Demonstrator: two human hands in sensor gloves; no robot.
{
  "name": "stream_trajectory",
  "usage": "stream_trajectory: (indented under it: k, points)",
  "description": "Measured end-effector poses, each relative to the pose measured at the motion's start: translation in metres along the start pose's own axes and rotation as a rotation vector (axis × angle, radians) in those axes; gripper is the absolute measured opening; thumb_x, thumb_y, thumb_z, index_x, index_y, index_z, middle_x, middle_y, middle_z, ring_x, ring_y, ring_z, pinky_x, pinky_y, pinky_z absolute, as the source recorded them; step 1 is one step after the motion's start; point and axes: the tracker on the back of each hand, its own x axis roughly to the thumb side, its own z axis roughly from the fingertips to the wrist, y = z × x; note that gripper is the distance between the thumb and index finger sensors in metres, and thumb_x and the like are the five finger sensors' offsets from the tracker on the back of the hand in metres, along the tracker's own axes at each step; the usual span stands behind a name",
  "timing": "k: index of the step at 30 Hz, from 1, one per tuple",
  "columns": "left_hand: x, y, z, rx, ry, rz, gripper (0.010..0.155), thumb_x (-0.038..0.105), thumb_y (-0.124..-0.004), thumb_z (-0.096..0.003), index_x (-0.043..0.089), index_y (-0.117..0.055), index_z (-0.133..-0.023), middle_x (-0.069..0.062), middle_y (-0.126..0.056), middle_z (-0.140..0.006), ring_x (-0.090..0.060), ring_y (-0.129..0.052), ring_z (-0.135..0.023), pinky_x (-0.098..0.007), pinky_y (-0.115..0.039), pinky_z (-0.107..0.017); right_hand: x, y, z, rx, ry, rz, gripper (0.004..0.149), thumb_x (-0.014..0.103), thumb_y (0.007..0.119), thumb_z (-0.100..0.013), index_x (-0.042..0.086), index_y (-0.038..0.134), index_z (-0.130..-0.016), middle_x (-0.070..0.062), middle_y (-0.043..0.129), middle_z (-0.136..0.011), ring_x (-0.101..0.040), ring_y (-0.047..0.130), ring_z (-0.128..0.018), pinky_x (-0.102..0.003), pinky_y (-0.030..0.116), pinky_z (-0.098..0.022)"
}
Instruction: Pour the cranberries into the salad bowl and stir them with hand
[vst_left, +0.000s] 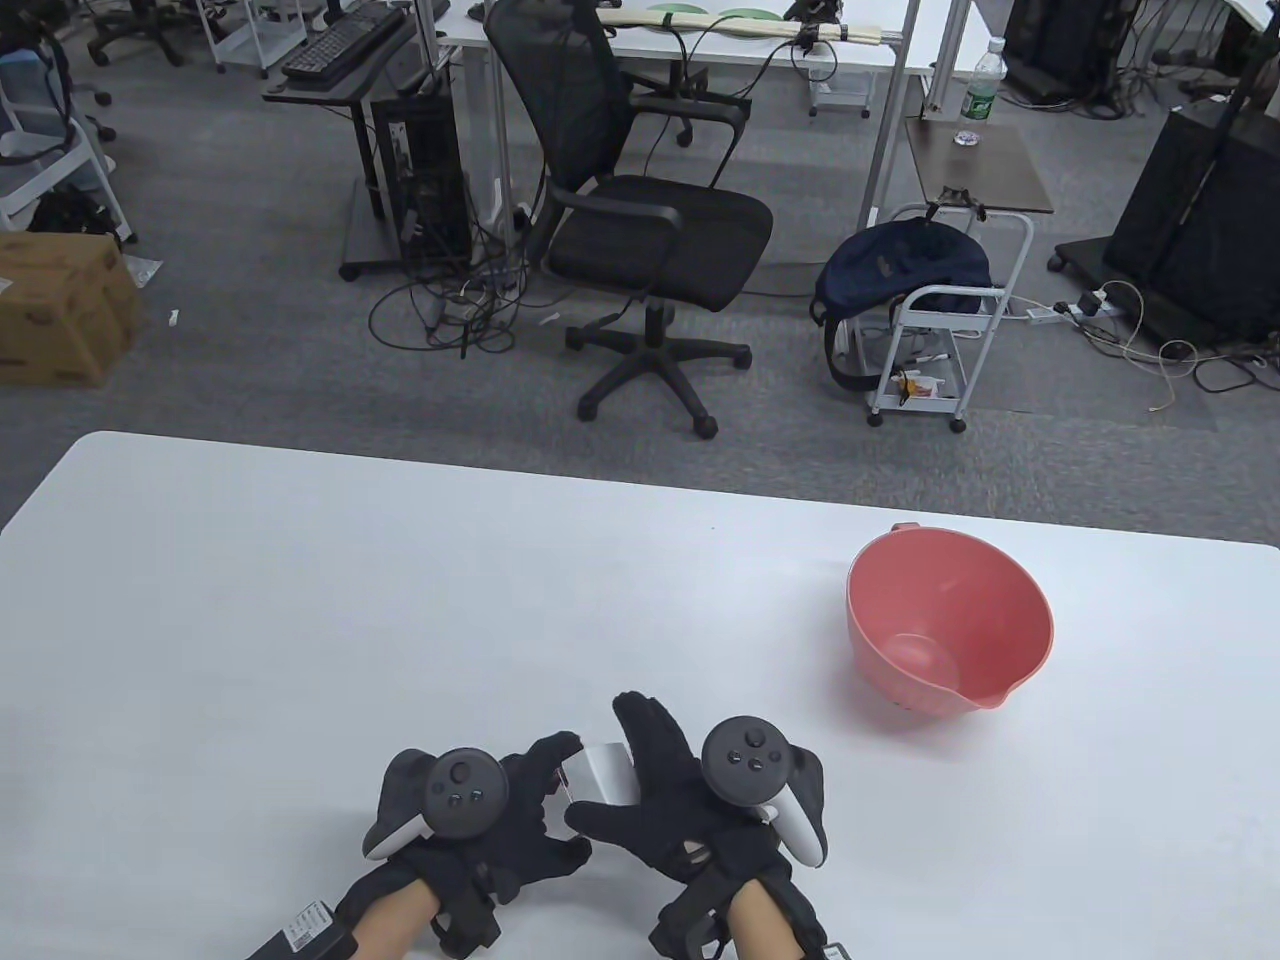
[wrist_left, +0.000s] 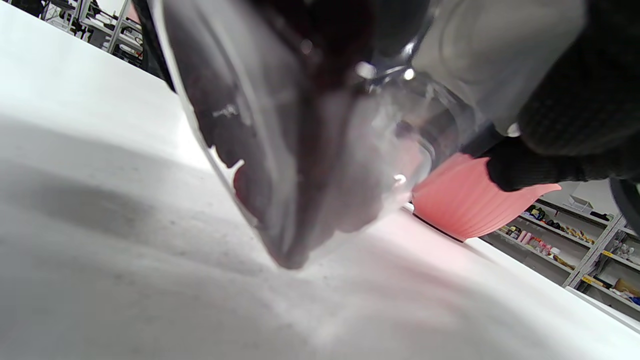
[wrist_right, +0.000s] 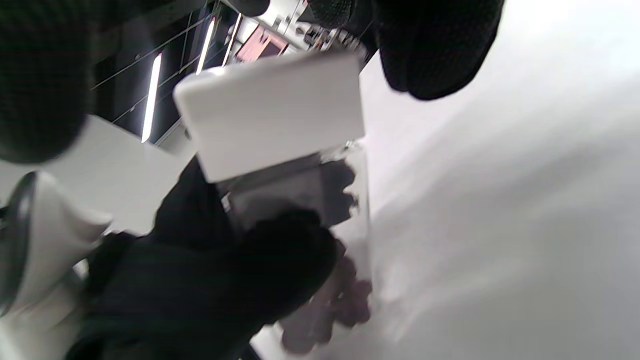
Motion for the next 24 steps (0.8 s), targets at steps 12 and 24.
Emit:
stream_trajectory:
  k: [12,24]
  points:
    - [0.01,-0.005,0.0,-0.028,-0.037,-0.033,0.102,0.075,-0.097,-0.0355,0.032,-0.041,-0.108,0.003,-0.079,-0.112,-0.024,-0.094,-0.095,-0.054,-0.077,-0.07,0.007,0.006,0.003,0.033,0.156,0.184,0.106,0.093,0.078,-0.031,0.03,0.048,-0.11,-0.006,0.077,-0.104,-0.016,0.101,-0.051,-0.025,0.09,-0.031]
    - [0.012,-0.008,-0.001,-0.07,-0.056,-0.014,0.101,0.074,-0.097,-0.0362,0.032,-0.04,-0.109,0.003,-0.078,-0.113,-0.025,-0.093,-0.096,-0.056,-0.078,-0.069,0.0,-0.003,-0.005,0.169,-0.006,-0.022,0.085,0.038,0.108,-0.037,0.054,0.053,-0.1,0.002,0.062,-0.114,-0.042,0.075,-0.092,-0.053,0.075,-0.064]
